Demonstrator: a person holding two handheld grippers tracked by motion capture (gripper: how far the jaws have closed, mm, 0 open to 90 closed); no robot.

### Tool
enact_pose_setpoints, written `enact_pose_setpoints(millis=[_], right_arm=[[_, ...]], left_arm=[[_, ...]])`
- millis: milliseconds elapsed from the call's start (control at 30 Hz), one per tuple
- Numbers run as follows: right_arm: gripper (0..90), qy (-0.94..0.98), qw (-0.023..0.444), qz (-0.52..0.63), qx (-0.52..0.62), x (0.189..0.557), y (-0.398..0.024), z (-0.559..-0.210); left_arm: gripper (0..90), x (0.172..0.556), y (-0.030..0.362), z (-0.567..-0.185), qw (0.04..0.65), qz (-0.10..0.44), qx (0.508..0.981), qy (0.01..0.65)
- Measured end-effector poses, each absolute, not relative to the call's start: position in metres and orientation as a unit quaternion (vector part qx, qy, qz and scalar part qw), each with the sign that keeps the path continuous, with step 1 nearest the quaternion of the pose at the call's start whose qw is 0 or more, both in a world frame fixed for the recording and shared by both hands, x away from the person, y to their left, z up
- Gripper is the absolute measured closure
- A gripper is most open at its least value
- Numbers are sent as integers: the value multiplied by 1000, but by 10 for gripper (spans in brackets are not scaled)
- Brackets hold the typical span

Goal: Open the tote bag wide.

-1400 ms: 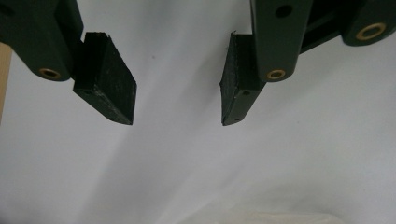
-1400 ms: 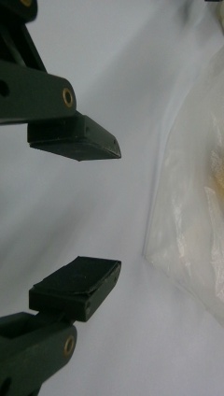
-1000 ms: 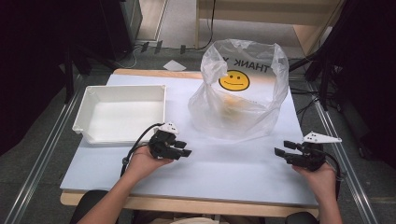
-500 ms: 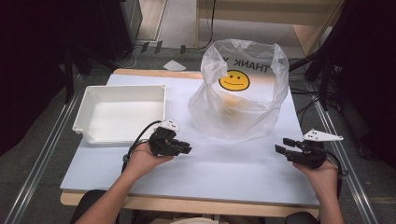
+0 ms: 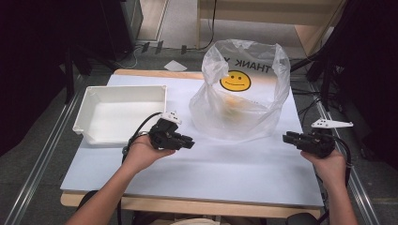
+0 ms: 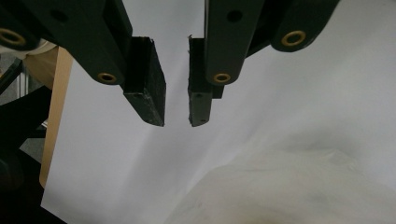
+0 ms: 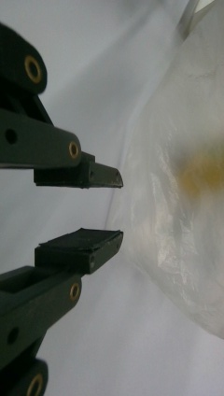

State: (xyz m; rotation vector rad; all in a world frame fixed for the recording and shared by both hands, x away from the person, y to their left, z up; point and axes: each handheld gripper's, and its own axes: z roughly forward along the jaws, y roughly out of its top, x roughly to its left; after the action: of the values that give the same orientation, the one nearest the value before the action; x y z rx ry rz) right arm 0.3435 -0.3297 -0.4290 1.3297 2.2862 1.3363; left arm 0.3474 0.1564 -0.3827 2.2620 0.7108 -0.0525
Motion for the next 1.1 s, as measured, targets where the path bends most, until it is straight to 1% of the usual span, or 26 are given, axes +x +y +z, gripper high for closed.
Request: enact_pose_setpoints(millis=[33, 67, 167, 233, 267, 333, 500, 667, 700, 733, 800, 833, 1067, 1100], right_arm=[[745, 771, 87, 449, 444, 347, -331, -425], [745, 771, 87, 449, 444, 347, -331, -425], [803, 770, 87, 453, 440, 351, -332, -416], [865, 769, 86, 454, 443, 353, -333, -410], [877, 770, 85, 452, 443, 355, -333, -406], [900, 773, 88, 450, 439, 357, -333, -399], [900, 776, 91, 448, 434, 363, -334, -386], [900, 779, 93, 444, 433, 369, -336, -370], [900, 780, 95, 445, 430, 373, -336, -362], [900, 780, 95, 445, 430, 373, -336, -362], [900, 781, 96, 447, 426, 377, -337, -355], [900, 782, 98, 447, 424, 381, -338, -348], [900, 781, 108, 447, 422, 393, -340, -328], [900, 779, 109, 451, 422, 397, -341, -320]], left_arm=[[813, 348, 156, -380, 372, -18, 885, 279], [813, 349, 156, -377, 372, -14, 885, 280], [852, 352, 158, -369, 375, -9, 884, 278], [884, 353, 158, -364, 379, -10, 883, 278], [899, 354, 158, -362, 378, -9, 883, 277], [900, 355, 157, -358, 379, -12, 883, 277], [900, 359, 157, -345, 382, -15, 883, 272], [900, 364, 157, -327, 388, -5, 881, 272], [874, 366, 155, -320, 389, -2, 882, 267], [866, 366, 155, -320, 389, -2, 882, 267], [877, 369, 154, -313, 388, -7, 883, 262], [900, 370, 152, -306, 385, -1, 886, 258], [900, 380, 148, -285, 395, 10, 883, 253], [900, 383, 148, -281, 396, 11, 882, 253]])
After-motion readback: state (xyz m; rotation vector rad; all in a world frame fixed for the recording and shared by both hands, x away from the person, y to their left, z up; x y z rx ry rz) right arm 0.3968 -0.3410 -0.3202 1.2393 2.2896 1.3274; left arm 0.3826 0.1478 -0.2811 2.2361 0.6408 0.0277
